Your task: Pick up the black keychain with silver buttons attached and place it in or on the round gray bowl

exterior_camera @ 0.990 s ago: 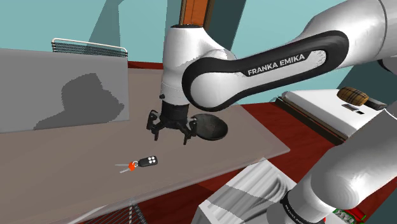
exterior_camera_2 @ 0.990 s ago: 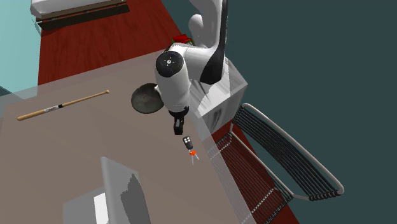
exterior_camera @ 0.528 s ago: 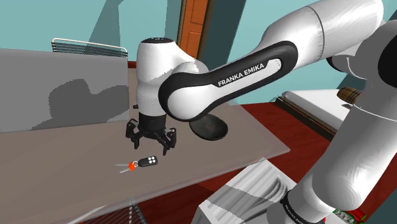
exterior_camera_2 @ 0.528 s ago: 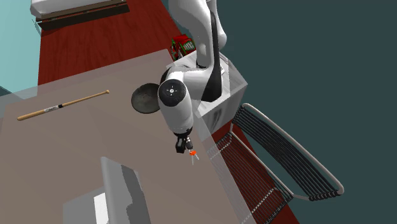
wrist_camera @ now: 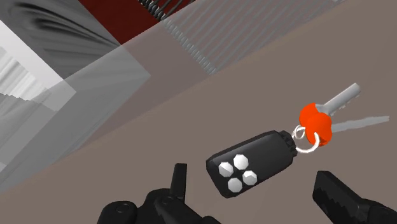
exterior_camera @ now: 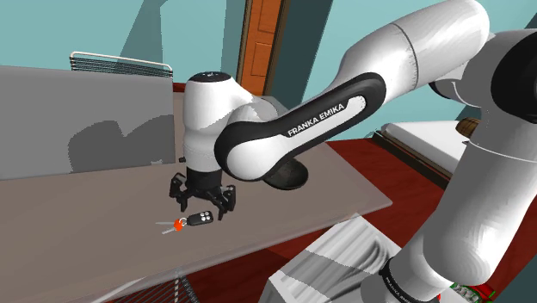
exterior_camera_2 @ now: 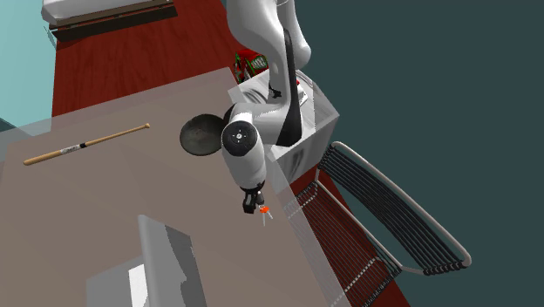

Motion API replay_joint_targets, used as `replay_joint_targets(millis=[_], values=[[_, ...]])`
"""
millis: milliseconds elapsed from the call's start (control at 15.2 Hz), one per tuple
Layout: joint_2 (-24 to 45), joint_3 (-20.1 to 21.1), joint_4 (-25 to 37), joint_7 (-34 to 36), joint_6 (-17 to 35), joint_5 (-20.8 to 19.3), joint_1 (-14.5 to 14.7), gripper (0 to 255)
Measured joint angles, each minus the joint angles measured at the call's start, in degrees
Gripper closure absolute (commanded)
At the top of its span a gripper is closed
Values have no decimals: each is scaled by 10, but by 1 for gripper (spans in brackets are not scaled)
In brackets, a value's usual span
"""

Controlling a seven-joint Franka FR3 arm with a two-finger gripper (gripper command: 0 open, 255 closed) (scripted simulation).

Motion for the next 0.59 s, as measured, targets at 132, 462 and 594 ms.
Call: replay_joint_targets(millis=[132, 462, 594], values=[[1, 0, 0, 1, 1, -1, 0, 0], [1, 0, 0, 1, 1, -1, 0, 255], [1, 0, 0, 1, 1, -1, 0, 255]])
